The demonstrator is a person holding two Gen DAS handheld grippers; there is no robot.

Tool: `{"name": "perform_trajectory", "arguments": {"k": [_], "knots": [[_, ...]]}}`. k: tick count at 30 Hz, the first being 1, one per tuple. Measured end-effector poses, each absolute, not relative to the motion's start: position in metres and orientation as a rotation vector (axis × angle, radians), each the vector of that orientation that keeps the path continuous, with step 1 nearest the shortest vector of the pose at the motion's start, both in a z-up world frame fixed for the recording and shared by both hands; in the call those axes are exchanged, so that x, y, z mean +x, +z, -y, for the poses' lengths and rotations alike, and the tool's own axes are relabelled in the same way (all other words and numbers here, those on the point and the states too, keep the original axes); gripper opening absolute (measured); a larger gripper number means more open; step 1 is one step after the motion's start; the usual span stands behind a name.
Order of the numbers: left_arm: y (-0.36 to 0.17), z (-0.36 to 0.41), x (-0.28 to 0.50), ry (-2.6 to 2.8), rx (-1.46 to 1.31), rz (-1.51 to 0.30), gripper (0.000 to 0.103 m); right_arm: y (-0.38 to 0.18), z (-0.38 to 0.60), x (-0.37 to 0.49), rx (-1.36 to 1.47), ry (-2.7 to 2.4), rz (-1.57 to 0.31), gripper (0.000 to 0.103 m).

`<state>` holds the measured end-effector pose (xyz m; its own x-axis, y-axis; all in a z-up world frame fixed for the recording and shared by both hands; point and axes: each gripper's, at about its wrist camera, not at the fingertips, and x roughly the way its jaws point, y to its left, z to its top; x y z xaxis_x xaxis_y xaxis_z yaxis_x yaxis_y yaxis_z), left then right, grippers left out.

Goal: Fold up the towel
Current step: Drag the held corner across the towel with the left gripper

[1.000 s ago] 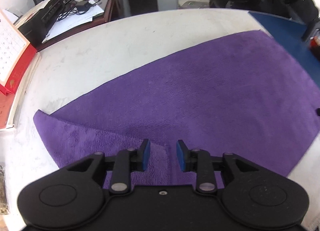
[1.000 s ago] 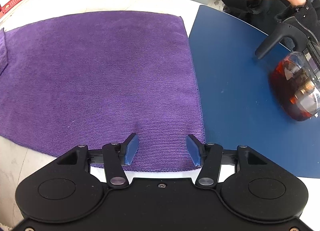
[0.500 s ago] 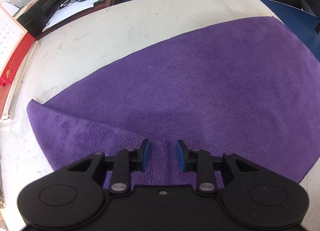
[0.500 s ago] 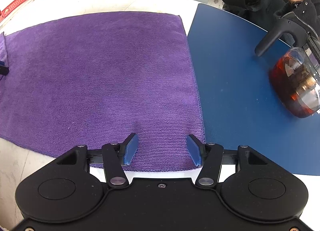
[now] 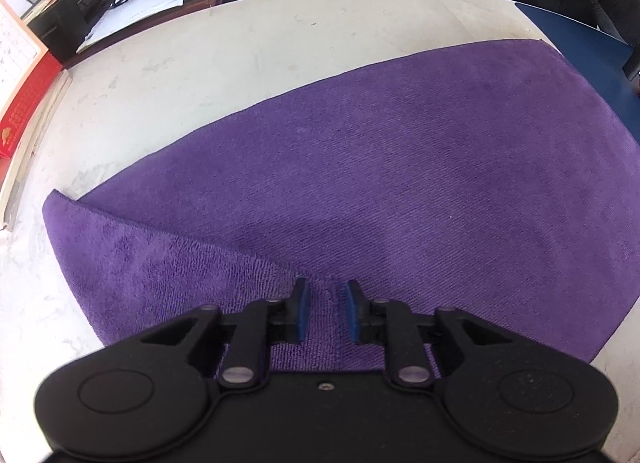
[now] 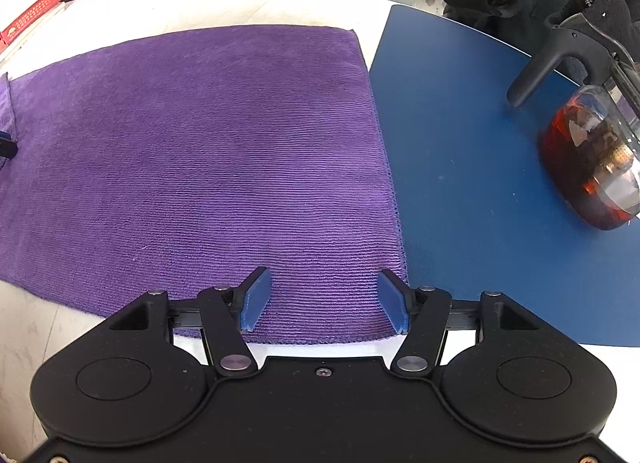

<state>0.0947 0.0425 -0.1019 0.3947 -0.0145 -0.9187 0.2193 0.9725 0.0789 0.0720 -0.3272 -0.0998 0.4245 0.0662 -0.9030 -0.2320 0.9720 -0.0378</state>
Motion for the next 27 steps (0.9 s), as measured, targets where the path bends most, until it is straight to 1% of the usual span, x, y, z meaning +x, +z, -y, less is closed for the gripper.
{"name": "perform_trajectory", "arguments": {"k": [3, 5, 7, 21, 27], "knots": [[-0.102, -0.046, 0.095, -0.145, 0.191, -1.167, 0.013, -0.100, 0.327, 0.071, -0.169, 0.187, -1.117, 0.059], [-0.102, -0.047, 0.094, -0.141, 0.193, -1.172, 0.010, -0.100, 0.327, 0.072, -0.172, 0.186, -1.117, 0.059], [-0.102, -0.048, 0.094, -0.138, 0.196, -1.175, 0.008, -0.100, 0.326, 0.072, -0.178, 0.186, -1.120, 0.059], [-0.103, -0.042, 0.087, -0.136, 0.216, -1.188, 0.008, -0.098, 0.323, 0.077, -0.212, 0.188, -1.144, 0.062], [-0.095, -0.050, 0.077, -0.146, 0.180, -1.187, 0.005, -0.098, 0.322, 0.077, -0.218, 0.187, -1.144, 0.063]]}}
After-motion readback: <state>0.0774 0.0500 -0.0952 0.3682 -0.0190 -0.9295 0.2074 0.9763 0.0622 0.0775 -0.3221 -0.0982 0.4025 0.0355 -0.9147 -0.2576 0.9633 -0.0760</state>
